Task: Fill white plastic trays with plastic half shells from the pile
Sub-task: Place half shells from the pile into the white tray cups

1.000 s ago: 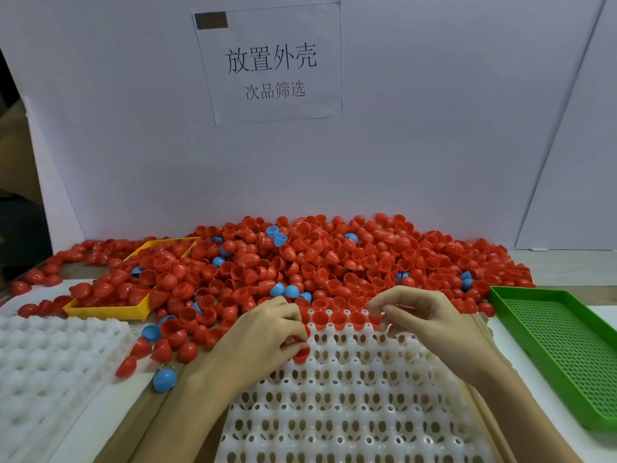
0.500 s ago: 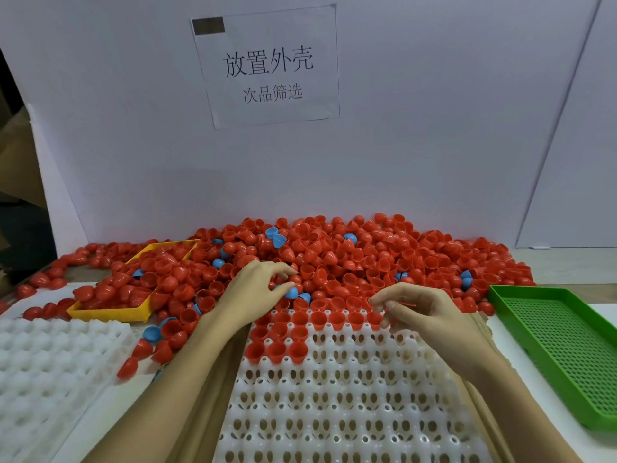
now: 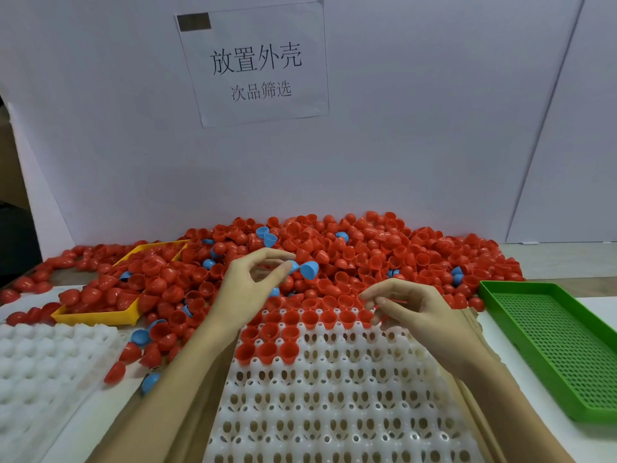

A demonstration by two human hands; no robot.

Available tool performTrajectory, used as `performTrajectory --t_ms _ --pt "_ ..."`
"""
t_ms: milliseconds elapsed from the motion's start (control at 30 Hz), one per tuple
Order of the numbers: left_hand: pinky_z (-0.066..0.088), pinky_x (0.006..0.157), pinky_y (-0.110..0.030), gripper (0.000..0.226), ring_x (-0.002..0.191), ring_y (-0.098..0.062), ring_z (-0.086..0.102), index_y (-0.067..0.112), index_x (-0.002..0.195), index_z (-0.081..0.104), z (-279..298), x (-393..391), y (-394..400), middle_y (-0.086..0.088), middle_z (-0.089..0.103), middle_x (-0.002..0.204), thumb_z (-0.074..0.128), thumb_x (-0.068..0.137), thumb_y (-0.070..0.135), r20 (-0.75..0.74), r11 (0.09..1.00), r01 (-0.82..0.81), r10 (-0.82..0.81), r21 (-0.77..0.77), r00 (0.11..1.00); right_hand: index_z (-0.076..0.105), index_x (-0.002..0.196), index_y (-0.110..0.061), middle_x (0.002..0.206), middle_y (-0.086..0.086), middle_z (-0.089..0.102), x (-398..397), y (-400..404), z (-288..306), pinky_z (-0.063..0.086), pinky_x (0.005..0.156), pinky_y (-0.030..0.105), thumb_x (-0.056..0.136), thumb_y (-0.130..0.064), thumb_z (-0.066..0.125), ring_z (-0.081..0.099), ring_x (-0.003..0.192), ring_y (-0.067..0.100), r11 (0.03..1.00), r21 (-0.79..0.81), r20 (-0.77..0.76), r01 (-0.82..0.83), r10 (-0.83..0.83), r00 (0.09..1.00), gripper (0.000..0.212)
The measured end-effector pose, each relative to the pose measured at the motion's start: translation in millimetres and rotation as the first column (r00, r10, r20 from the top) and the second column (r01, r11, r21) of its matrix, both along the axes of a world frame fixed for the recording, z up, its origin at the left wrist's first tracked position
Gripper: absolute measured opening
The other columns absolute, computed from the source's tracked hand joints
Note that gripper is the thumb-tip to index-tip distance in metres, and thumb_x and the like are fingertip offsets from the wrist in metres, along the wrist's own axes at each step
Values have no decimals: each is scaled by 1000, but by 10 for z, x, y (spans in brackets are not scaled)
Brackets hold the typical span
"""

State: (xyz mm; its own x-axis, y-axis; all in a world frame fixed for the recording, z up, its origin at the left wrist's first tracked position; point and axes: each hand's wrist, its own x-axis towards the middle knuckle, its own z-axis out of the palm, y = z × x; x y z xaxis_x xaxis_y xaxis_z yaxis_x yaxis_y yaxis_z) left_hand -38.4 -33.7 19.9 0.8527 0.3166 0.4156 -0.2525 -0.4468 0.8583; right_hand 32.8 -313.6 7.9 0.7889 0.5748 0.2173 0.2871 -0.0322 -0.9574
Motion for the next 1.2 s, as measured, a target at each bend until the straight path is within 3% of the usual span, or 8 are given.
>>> performTrajectory --t_ms 133,233,467,600,700,767,967,1200 --pt "60 81 -22 14 86 -19 77 25 108 77 -3 -239 -297 3 79 101 69 98 27 -3 981 144 -145 -133 989 69 132 -30 113 8 77 -60 31 31 63 87 39 103 -16 64 76 99 28 998 17 15 -53 53 998 32" --pt "60 77 -24 22 81 -20 77 23 107 77 -52 -322 -425 0 79 95 66 96 37 -34 970 202 -208 -133 978 58 145 -35 126 3 74 -131 64 70 61 88 29 102 -23 66 75 109 26 981 7 13 -192 192 981 45" --pt "63 78 -37 17 77 -22 77 32 112 70 -147 -450 -446 -2 78 90 63 98 40 -72 968 245 -248 -47 966 75 125 -26 120 2 76 -218 137 81 60 89 29 101 -17 69 77 100 22 968 -40 66 -248 250 966 26" --pt "61 82 -40 19 86 -14 75 36 119 55 -165 -511 -503 7 75 96 61 103 27 -28 974 168 -166 152 986 75 125 -23 116 4 78 -223 147 62 59 88 25 104 -17 64 77 103 23 968 -39 40 -249 250 967 24" --pt "58 77 -26 20 94 -10 68 30 110 63 -128 -559 -577 15 61 109 64 100 13 158 896 0 -79 443 984 75 122 -23 116 5 78 -229 171 59 60 87 26 104 -19 66 77 104 25 968 -33 23 -248 249 968 21" --pt "58 76 -24 19 93 -9 67 20 103 74 -123 -569 -585 12 59 110 68 95 4 193 857 -55 -53 512 980 75 119 -23 115 7 78 -230 184 50 61 88 28 100 -20 71 77 103 26 969 -12 18 -246 247 969 20" --pt "57 88 -18 17 106 -3 70 17 107 81 -138 -566 -609 17 70 112 72 94 9 80 966 90 -112 243 990 71 110 -22 109 9 76 -237 250 -36 61 90 34 85 -18 88 76 99 27 970 -36 44 -240 242 969 30" --pt "59 91 -25 18 105 -7 73 24 98 83 -153 -473 -336 16 72 116 83 85 12 -31 985 162 -161 54 986 69 135 -21 132 -1 72 -252 245 -35 58 99 31 98 -12 73 71 121 22 927 -63 59 -369 373 926 38"
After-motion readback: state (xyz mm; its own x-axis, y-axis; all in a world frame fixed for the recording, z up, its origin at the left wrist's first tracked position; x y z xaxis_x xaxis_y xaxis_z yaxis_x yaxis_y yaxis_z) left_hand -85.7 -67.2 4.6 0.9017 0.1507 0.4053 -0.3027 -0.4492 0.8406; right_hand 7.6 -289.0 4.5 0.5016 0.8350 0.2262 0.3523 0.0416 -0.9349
